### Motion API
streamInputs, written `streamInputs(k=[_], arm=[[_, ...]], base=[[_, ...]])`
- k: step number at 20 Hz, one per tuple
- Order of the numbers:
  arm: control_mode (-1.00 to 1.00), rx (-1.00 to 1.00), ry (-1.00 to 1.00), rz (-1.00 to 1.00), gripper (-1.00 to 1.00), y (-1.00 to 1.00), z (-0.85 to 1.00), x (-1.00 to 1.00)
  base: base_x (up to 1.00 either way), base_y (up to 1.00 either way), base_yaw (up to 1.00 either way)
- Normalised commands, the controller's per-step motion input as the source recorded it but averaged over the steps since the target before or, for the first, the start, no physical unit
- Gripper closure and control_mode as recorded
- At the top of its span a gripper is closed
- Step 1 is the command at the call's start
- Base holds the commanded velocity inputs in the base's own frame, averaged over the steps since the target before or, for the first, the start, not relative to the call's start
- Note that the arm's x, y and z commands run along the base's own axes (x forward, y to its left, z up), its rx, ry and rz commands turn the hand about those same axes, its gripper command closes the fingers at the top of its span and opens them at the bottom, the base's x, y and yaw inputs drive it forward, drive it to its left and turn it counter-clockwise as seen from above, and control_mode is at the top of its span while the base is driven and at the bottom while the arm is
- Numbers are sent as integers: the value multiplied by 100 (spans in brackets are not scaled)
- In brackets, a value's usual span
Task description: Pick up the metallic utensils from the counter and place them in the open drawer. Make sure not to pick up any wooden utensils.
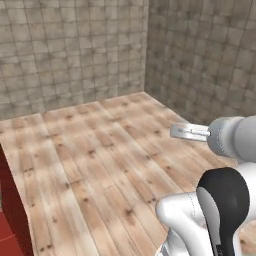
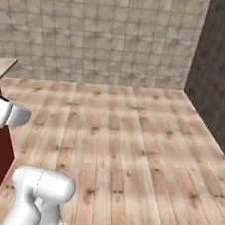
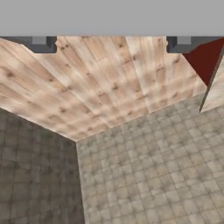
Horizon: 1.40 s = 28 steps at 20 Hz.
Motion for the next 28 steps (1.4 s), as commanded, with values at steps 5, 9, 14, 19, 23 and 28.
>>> streamInputs(k=[5,9,14,19,23,28], arm=[[100,0,0,0,-100,0,0,0],[100,0,0,0,-100,0,0,0],[100,0,0,0,-100,0,0,0],[100,0,0,0,-100,0,0,0],[100,0,0,0,-100,0,0,0],[100,0,0,0,-100,0,0,0]], base=[[100,-43,54],[100,-47,52],[100,-99,36],[100,-100,37],[100,-100,38],[100,-95,43]])
